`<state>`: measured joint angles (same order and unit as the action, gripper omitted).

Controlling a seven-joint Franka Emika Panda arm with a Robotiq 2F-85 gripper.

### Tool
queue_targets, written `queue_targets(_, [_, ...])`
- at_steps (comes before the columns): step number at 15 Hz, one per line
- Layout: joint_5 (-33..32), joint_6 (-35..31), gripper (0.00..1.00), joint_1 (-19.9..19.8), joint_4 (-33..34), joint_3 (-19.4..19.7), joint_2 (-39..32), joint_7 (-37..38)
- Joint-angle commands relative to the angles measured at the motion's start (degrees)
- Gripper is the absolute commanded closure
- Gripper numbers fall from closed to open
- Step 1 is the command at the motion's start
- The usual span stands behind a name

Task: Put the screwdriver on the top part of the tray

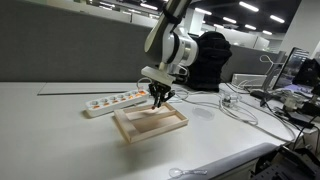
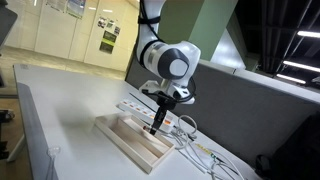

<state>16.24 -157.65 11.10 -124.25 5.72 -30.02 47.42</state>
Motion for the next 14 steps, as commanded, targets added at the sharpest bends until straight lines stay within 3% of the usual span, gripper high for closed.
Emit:
queue_targets(1, [2.07,0.14,0.93,-2.09,0.29,-1.38,-0.53,1.76])
queue_targets(9, [4.73,0.91,0.93,-4.75,1.46,-2.97,-2.71,0.79])
queue_targets(10, [5.06,0.98,0.47,-5.07,1.54,-3.18,-2.79,0.63])
queue_targets(11, [5.38,1.21,0.46,-5.42,1.65,-3.44,-2.78,0.48])
queue_targets(14, [6.14,1.72,0.3,-6.34,1.63,-4.04,-2.76,-0.03])
